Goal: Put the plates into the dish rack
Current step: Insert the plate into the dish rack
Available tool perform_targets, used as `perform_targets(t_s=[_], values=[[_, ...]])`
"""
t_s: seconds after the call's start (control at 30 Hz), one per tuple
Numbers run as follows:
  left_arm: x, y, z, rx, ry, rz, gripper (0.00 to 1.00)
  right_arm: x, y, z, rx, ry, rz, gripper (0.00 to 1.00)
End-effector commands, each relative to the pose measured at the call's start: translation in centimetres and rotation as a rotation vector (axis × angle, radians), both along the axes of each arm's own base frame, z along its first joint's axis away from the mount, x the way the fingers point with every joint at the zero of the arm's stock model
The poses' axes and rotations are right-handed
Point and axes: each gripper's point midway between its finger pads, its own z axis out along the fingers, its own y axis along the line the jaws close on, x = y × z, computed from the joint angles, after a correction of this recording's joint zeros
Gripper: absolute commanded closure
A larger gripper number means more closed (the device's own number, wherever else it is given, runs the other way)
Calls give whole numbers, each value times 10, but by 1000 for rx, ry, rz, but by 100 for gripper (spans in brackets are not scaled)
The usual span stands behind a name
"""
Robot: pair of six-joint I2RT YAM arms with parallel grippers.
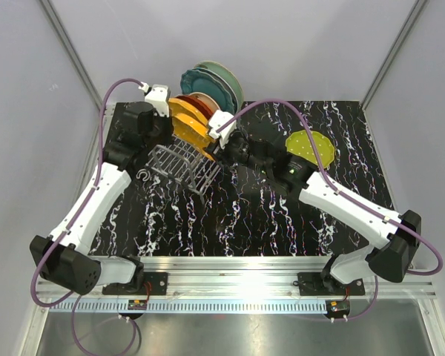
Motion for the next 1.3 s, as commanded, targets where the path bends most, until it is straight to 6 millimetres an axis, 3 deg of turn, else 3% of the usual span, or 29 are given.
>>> perform_targets(t_s=[0.0,0.23,0.3,0.5,0.77,0.9,0.97,1.27], values=[[26,4,40,-56,-157,40,100,-6,5,43,80,-81,21,47],[27,9,30,-63,-126,60,100,-5,0,44,83,-81,-2,45],[27,11,27,-65,-117,65,100,-5,0,46,90,-79,-4,54],[26,15,18,-78,-87,77,100,-3,2,50,105,-80,-11,66],[26,17,-1,-87,-32,85,100,5,9,54,116,-75,-22,96],[25,18,-2,-91,-27,85,90,8,13,59,120,-74,-25,99],[23,18,-1,-97,-32,83,74,12,15,56,110,-62,-33,99],[6,29,14,-114,-104,99,61,26,22,59,99,-42,-77,97]])
